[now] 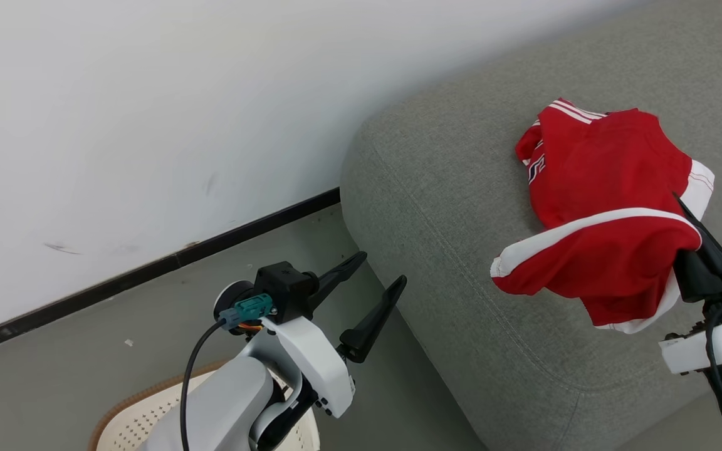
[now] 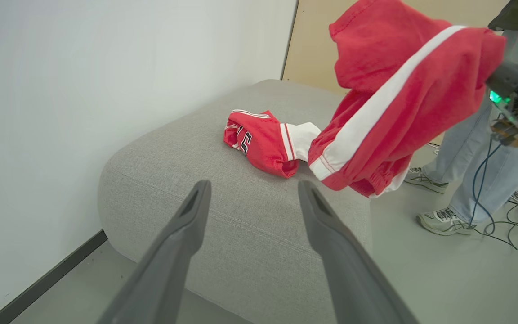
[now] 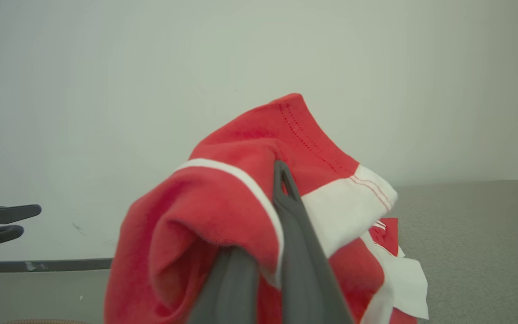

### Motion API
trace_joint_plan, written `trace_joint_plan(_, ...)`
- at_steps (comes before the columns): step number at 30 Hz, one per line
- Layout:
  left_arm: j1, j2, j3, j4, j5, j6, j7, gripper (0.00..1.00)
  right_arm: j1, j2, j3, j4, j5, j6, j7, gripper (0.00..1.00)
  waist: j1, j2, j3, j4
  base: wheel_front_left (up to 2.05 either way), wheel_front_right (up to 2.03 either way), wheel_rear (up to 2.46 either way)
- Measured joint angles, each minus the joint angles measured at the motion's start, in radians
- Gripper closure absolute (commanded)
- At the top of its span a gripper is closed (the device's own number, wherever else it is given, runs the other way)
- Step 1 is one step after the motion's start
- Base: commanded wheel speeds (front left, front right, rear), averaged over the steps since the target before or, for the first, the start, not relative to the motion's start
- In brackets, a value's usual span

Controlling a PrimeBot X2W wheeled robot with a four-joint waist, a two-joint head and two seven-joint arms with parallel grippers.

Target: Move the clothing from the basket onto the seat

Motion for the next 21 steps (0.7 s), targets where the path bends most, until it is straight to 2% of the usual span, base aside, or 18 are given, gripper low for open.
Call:
trace_joint_plan(7, 0.0, 0.008, 0.005, -0.012, 0.008, 0.009, 0.0, 0.0, -0.006, 0.005, -0.012, -0.007, 0.01, 0.0, 0.0, 1.0, -0.0001, 0.0, 0.013, -0.027, 0.0, 0.0, 0.0)
trace_joint_plan(11, 0.001, 0.013, 0.007, -0.02, 0.008, 0.018, 0.0, 0.0, -0.023, 0.002, -0.052, 0.013, 0.021, 0.0, 0.0, 1.0, 0.0, 0.0, 0.022, -0.035, 0.0, 0.0, 0.0)
trace_joint_plan(21, 0.018, 0.037, 0.01, -0.038, 0.008, 0.028, 0.013, 0.0, -0.105, -0.067, -0.076, 0.15, 0.06, 0.0, 0.0, 1.0, 0.0, 0.0, 0.054, -0.03, 0.0, 0.0, 0.0)
